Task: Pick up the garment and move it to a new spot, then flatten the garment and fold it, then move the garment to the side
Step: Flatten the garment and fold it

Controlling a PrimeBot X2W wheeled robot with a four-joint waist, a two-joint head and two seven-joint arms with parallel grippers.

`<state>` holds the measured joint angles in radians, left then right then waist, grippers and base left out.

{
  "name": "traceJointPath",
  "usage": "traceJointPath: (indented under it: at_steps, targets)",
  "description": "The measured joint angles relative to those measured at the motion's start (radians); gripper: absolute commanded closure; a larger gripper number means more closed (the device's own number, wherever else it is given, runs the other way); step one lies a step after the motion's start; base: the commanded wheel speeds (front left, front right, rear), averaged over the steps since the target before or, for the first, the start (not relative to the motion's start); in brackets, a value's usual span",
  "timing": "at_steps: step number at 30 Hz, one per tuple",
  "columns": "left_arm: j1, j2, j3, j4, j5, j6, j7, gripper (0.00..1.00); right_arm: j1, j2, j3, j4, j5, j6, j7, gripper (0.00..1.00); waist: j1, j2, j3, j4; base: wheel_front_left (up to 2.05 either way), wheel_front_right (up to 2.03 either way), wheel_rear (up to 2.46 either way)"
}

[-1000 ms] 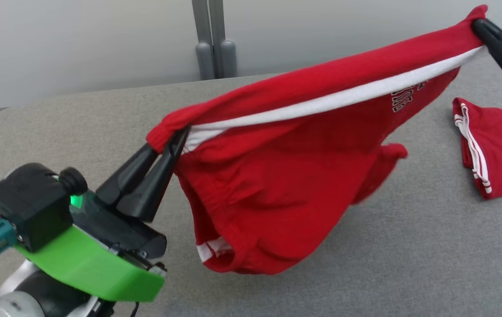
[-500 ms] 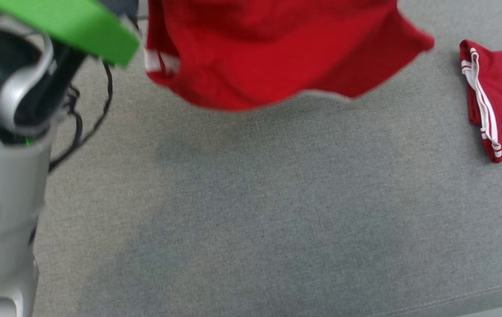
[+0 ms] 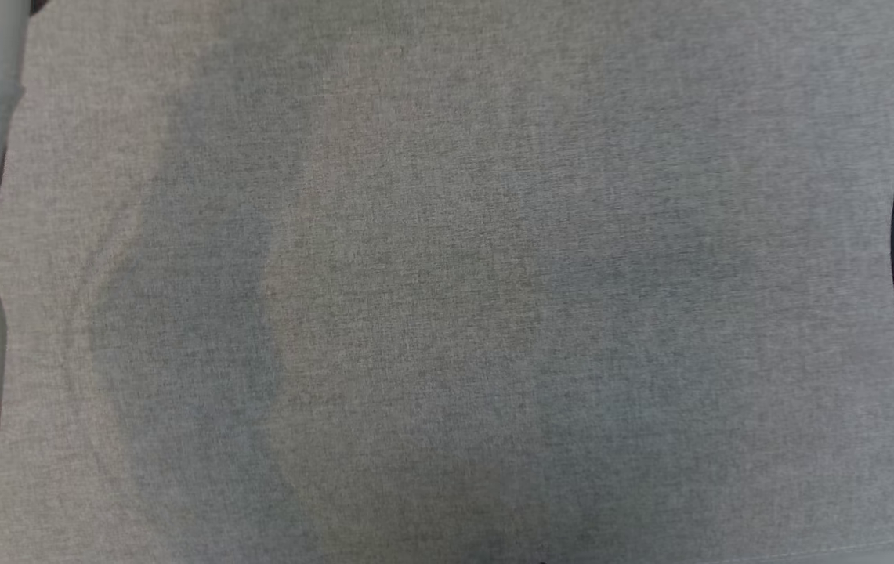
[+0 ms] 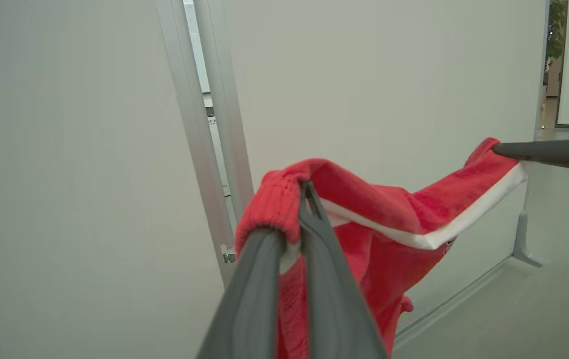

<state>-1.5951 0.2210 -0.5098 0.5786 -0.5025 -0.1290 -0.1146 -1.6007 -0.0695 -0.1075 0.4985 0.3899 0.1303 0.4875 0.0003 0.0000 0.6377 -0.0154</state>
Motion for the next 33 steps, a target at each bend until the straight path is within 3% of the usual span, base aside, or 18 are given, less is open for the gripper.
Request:
traceJointPath:
  at_steps: [7,12,17,27,33]
  targets:
    - [0.168,0.011,-0.170,0.051,-0.111,0.000,-0.115,1.00,0.232,-0.062,0.060,-0.028,0.136,0.000,-0.042,1.00,0.0001,0.0000,0.085,0.037,0.00,0.00,0.00]
    - [0.320,0.076,-0.206,-0.061,-0.170,0.000,-0.142,1.00,0.453,-0.129,0.067,-0.186,0.254,0.000,-0.040,1.00,-0.0002,0.0000,0.067,0.055,0.00,0.00,0.00]
    - [0.528,0.123,-0.233,-0.212,-0.198,0.007,-0.143,1.00,0.696,-0.155,0.000,-0.336,0.339,0.000,-0.030,1.00,-0.0003,0.0000,0.011,0.059,0.00,0.00,0.00]
    - [0.978,0.258,-0.262,-0.517,-0.260,0.145,-0.139,1.00,1.143,-0.085,-0.064,-0.540,0.411,0.000,0.014,1.00,-0.0004,0.0000,-0.151,0.039,0.00,0.00,0.00]
    - [1.227,0.310,-0.318,-0.677,-0.281,0.234,-0.134,1.00,1.390,-0.047,-0.103,-0.667,0.437,0.000,0.059,1.00,-0.0004,0.0000,-0.263,0.023,0.00,0.00,0.00]
